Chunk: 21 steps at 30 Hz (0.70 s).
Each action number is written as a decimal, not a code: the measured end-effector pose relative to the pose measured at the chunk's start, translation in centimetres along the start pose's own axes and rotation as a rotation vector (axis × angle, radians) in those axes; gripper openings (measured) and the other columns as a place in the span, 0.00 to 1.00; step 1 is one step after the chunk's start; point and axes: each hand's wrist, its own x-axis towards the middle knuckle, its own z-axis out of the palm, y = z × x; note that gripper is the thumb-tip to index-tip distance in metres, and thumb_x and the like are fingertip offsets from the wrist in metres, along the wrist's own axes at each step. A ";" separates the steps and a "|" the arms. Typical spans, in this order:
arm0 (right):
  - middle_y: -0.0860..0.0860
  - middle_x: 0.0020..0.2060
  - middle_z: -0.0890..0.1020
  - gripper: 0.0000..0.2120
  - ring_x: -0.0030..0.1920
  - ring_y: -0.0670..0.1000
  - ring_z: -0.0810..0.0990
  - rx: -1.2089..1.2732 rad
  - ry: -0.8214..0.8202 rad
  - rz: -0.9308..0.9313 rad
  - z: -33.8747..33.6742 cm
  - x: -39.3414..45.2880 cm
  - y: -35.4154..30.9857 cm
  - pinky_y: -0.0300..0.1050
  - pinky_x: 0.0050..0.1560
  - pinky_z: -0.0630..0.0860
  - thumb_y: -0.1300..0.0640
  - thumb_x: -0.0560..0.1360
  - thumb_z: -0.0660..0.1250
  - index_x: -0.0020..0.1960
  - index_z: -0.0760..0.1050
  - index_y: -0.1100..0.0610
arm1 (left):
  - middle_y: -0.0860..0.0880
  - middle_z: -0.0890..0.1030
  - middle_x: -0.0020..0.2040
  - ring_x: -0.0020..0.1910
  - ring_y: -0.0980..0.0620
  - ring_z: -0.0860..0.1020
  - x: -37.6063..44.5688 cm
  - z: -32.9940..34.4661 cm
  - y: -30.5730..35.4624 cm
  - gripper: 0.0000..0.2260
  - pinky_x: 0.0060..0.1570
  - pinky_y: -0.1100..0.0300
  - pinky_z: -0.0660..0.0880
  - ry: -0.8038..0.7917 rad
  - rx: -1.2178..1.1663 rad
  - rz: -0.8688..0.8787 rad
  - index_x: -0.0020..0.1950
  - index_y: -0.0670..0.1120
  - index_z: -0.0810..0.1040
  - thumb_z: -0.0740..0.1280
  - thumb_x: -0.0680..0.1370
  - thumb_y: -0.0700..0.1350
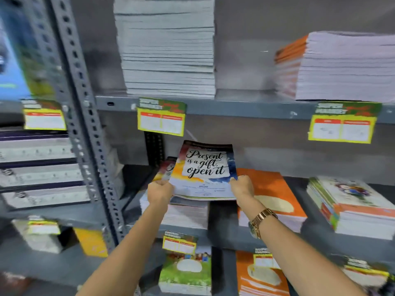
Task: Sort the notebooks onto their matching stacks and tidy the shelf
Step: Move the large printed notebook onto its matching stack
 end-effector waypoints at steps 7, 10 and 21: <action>0.59 0.43 0.80 0.03 0.47 0.55 0.77 0.363 -0.262 0.153 4.6 -0.2 -1.0 0.49 0.45 0.75 0.69 0.74 0.67 0.48 0.76 0.65 | 0.37 0.80 0.56 0.46 0.41 0.77 4.2 -3.8 -1.1 0.13 0.44 0.56 0.73 0.010 0.117 0.026 0.59 0.38 0.78 0.66 0.75 0.34; 0.66 0.57 0.79 0.15 0.58 0.63 0.79 0.253 -0.303 0.135 5.3 -0.3 -0.4 0.53 0.54 0.77 0.74 0.72 0.65 0.58 0.72 0.73 | 0.37 0.80 0.57 0.52 0.40 0.78 5.4 -4.5 -1.7 0.12 0.46 0.58 0.70 -0.037 0.304 0.157 0.58 0.37 0.79 0.65 0.75 0.34; 0.55 0.64 0.76 0.19 0.63 0.54 0.75 -0.505 -0.183 -0.497 5.9 -2.3 -0.1 0.43 0.61 0.72 0.61 0.74 0.66 0.64 0.75 0.59 | 0.40 0.76 0.59 0.57 0.41 0.76 5.0 -3.7 -1.2 0.17 0.58 0.49 0.74 -0.243 0.906 0.560 0.60 0.41 0.76 0.60 0.73 0.32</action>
